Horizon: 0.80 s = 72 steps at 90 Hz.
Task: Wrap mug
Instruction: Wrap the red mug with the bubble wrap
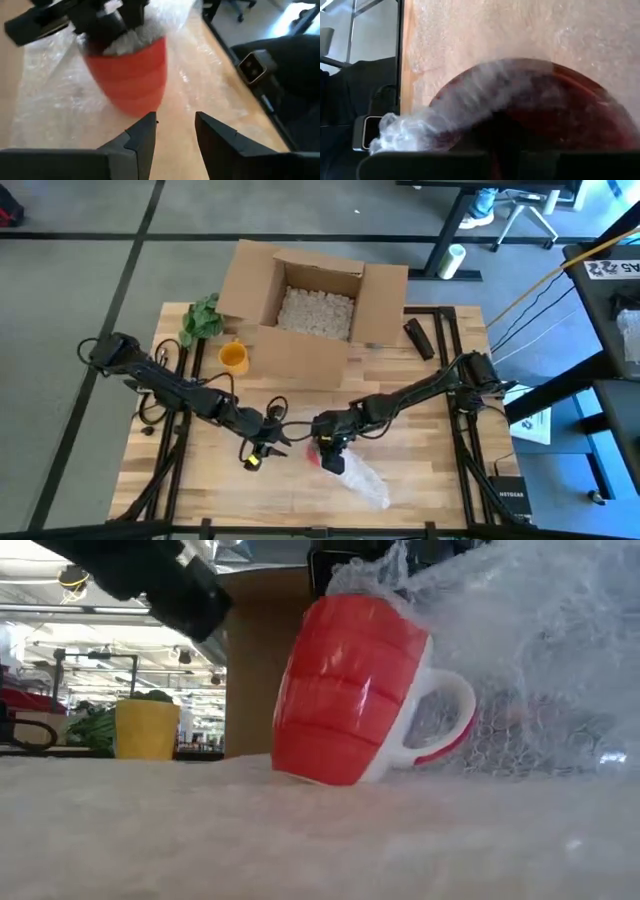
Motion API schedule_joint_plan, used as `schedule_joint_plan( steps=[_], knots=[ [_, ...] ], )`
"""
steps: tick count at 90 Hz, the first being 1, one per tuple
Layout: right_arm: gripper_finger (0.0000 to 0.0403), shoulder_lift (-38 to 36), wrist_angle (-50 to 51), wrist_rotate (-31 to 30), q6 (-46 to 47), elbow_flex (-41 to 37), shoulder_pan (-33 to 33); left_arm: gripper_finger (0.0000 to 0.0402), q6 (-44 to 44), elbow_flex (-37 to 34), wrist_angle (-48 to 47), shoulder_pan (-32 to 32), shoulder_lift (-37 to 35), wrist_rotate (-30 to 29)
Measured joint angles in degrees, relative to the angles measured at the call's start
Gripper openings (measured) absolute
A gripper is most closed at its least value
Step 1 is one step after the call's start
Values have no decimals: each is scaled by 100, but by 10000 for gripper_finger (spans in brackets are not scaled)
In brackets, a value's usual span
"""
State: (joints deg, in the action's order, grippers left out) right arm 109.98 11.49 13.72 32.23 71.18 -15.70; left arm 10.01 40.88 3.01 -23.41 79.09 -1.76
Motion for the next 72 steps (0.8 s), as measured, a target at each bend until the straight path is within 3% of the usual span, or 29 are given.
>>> schedule_joint_plan(
  steps=[18,36,55,72],
  knots=[
    [0,5,108,-2,9,-4,-2,121,448,-302,246,-325,49,-366],
    [0,12,-18,-18,15,-4,0,121,455,-881,2137,-445,780,-706],
    [0,12,-119,-13,46,-4,0,121,488,-756,3133,-56,2061,62],
    [0,3,-120,55,52,-2,0,121,27,-277,3279,360,2378,451]
  ],
)
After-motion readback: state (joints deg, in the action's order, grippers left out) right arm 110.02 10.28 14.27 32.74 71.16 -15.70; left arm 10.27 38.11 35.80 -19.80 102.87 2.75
